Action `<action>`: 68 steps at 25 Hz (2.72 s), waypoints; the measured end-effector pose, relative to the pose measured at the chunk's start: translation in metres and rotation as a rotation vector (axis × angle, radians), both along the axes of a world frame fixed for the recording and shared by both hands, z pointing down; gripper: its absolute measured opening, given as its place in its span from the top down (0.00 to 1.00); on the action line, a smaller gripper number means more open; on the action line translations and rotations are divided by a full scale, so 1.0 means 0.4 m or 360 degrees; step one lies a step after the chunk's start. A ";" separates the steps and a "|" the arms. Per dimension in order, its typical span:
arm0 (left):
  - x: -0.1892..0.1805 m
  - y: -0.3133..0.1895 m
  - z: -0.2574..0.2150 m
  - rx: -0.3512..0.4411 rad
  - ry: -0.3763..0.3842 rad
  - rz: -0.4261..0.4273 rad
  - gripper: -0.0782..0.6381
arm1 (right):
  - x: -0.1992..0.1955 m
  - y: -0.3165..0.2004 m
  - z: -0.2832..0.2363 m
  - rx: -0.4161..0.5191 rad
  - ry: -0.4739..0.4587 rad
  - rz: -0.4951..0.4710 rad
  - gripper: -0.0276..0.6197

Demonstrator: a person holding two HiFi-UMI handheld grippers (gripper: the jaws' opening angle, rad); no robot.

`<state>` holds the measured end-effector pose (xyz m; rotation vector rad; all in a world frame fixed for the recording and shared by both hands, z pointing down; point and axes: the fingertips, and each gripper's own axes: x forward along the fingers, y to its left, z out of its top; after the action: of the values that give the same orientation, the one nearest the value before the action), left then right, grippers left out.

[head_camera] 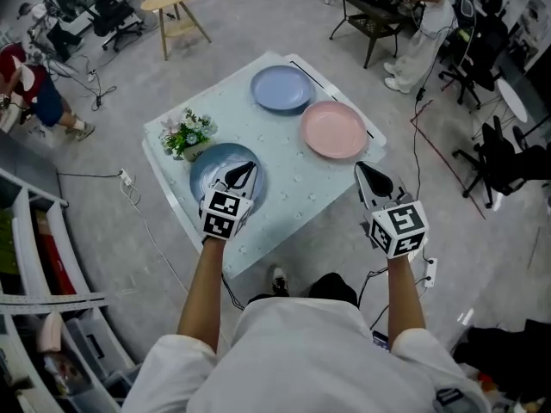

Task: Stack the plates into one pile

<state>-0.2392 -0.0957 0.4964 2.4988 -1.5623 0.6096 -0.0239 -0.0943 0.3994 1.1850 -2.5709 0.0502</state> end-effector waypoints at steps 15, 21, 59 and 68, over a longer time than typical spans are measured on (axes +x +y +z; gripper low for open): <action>0.014 -0.062 0.416 -0.0654 -0.0133 -0.0182 0.69 | -0.009 -0.174 0.249 -0.0274 0.0109 -0.0284 0.94; 0.016 -0.065 0.506 -0.0844 -0.0244 -0.0208 0.68 | 0.030 -0.199 0.303 -0.0394 0.0105 -0.0308 0.94; 0.452 -0.354 0.046 -0.0174 -0.0452 0.0190 0.82 | 0.428 -0.325 0.229 -0.0387 -0.0075 -0.0043 0.94; 0.641 -0.470 0.173 -0.0180 -0.0765 0.0746 0.81 | 0.504 -0.372 0.249 -0.0415 -0.0096 0.0275 0.94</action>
<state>0.0171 -0.2838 0.5654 2.7737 -0.9879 1.4045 0.1775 -0.2433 0.4990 1.3150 -2.4119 0.4509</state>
